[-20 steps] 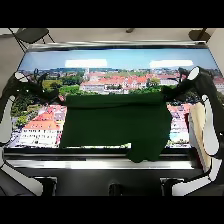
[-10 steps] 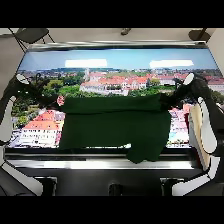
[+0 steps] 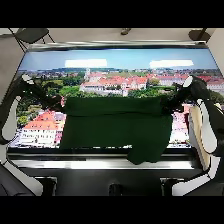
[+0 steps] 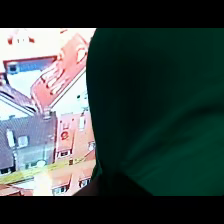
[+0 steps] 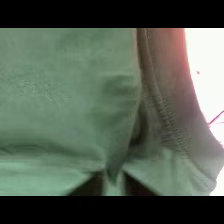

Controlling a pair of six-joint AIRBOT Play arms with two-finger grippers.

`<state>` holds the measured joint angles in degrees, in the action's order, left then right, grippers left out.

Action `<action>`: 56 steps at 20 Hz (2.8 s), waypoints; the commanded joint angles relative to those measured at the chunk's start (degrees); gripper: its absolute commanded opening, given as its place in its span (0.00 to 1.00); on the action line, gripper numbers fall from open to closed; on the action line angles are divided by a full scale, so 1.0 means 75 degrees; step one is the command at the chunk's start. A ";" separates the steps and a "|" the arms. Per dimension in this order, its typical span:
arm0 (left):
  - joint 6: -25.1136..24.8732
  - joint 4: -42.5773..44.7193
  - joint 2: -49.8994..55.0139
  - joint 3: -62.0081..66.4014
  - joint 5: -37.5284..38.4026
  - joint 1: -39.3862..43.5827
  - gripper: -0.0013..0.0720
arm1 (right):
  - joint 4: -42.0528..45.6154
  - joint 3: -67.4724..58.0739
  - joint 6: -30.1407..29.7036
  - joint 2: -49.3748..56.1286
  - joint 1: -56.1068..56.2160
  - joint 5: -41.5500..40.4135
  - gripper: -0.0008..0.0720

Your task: Fold the shirts.

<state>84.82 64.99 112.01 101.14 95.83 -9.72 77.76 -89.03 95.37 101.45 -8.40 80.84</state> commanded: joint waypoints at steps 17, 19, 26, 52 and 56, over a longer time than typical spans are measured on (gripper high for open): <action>-0.0854 0.0405 -0.3960 -0.6971 -0.1577 -0.0915 0.69 | 0.0233 0.2072 -0.0437 -0.2760 -0.1058 0.1163 0.56; -0.1023 -0.0038 -0.3960 -0.7233 -0.1990 -0.0915 0.69 | 0.0233 0.2320 -0.0440 -0.2929 -0.1058 0.1148 0.56; -0.1037 -0.0227 -0.3937 -0.7659 -0.2600 -0.0912 0.63 | 0.0321 0.3654 -0.0554 -0.3777 -0.1058 0.0819 0.56; -0.1419 -0.0504 -0.4019 -0.7915 -0.2754 -0.0804 0.06 | -0.1880 0.8186 -0.1396 -0.5289 -0.1043 -0.2139 0.07; -0.1786 -0.1078 -0.4587 -0.6936 -0.2582 -0.0801 0.06 | -0.1909 0.7061 -0.1574 -0.5712 -0.1043 -0.1891 0.07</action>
<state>72.42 61.17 80.12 44.82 73.60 -15.73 65.32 -31.20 84.79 60.27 -16.38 63.35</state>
